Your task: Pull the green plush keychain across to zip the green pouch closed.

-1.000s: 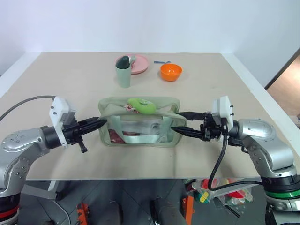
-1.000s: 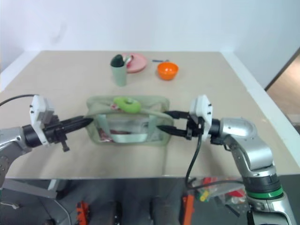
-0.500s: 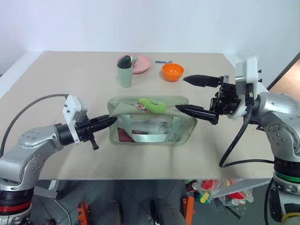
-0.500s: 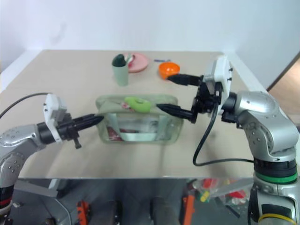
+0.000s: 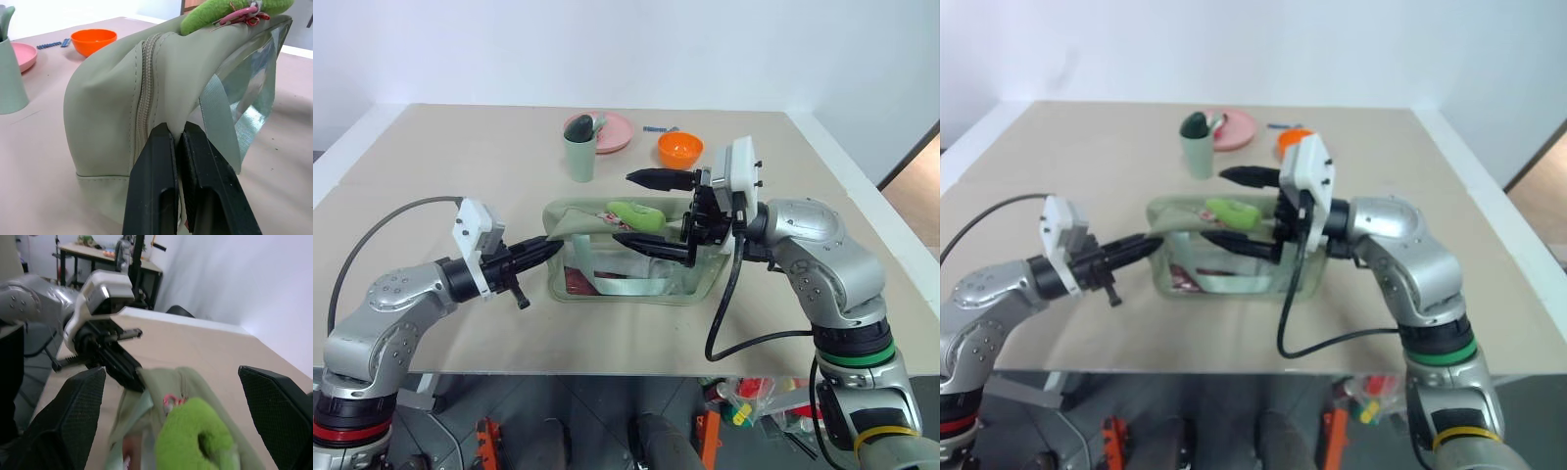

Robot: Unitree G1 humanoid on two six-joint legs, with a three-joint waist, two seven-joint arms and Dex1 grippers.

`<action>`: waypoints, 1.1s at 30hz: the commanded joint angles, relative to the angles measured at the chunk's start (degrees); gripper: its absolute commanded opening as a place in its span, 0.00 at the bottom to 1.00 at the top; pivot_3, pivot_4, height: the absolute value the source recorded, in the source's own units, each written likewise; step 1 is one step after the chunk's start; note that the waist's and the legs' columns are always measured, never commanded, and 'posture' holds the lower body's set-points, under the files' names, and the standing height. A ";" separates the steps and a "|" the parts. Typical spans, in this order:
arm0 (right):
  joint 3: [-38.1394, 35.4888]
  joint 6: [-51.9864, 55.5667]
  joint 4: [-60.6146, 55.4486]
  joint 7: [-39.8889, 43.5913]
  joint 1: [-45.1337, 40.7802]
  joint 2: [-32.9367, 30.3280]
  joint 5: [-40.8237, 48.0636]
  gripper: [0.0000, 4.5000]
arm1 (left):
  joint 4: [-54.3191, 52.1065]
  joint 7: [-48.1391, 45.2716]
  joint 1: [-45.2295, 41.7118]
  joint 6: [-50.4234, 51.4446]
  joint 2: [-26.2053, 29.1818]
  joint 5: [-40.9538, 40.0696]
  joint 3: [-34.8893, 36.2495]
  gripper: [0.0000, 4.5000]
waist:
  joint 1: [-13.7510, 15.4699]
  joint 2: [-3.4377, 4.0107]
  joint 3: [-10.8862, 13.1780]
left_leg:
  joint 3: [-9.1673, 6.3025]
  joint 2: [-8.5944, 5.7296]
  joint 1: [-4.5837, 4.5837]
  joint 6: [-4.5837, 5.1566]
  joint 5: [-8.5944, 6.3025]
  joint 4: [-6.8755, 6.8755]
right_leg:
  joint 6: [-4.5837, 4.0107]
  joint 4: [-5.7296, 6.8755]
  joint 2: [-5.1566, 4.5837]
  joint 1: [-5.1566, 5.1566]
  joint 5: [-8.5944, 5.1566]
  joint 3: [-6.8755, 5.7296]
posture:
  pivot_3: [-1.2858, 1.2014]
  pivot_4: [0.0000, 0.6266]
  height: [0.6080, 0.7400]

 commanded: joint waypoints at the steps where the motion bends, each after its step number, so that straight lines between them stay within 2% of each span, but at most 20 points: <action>1: 0.69 -2.54 1.31 0.41 0.62 0.53 -2.51 1.00 | -1.74 0.76 -0.05 -1.04 -0.52 0.44 -0.60 0.00 | -0.01 0.00 0.00 | 0.00 0.00 0.00 0.00 0.00 0.00 | 0.00 0.00 0.00 -0.01 0.00 0.00 | 0.52 0.24 1.00; 2: 0.85 -3.36 2.03 0.41 0.83 0.57 -3.50 1.00 | -1.79 0.83 -0.06 -1.10 -0.53 0.48 -0.61 0.00 | -0.01 0.00 0.00 | 0.00 0.00 0.00 0.00 0.00 0.00 | 0.01 0.00 0.00 -0.01 0.01 0.00 | 0.52 0.24 1.00; 3: 0.95 -3.99 2.53 0.44 0.95 0.64 -4.21 0.88 | -1.80 0.88 -0.06 -1.16 -0.50 0.49 -0.61 0.00 | -0.01 0.00 0.00 | -0.01 0.00 0.00 0.00 0.00 0.00 | 0.01 0.01 0.00 -0.01 0.01 -0.01 | 0.52 0.24 1.00; 11: -0.53 -4.60 3.69 0.10 1.11 0.98 -4.52 0.28 | -1.52 0.70 0.14 -1.92 -0.37 1.05 -1.15 0.00 | -0.01 0.00 0.00 | -0.02 0.00 0.01 0.01 0.00 0.01 | 0.01 0.01 0.01 0.00 0.02 -0.02 | 0.52 0.24 1.00; 15: -1.12 -4.61 3.53 -0.21 1.17 0.87 -4.42 0.01 | -1.17 0.65 -0.34 -2.08 -0.57 1.38 -1.64 0.00 | -0.01 0.00 0.00 | -0.02 0.00 0.01 0.00 0.00 0.01 | 0.01 0.01 0.01 0.01 0.02 -0.02 | 0.52 0.24 1.00; 23: -2.86 -10.99 4.24 -0.49 1.25 0.61 -7.00 0.01 | -0.26 1.83 -2.56 -1.77 -1.91 1.43 -1.94 0.00 | 0.02 0.00 0.00 | -0.02 -0.03 0.00 0.01 0.00 0.01 | 0.02 0.00 -0.02 0.01 0.02 -0.02 | 0.52 0.24 1.00; 33: -10.16 -23.22 13.78 -4.52 -5.39 -2.55 -12.42 0.01 | 1.44 6.42 -6.97 -2.35 -5.92 4.11 -3.46 0.00 | -0.04 0.01 0.02 | -0.02 -0.03 -0.10 0.01 0.00 -0.03 | 0.29 -0.02 0.01 -0.08 0.17 -0.01 | 0.52 0.24 1.00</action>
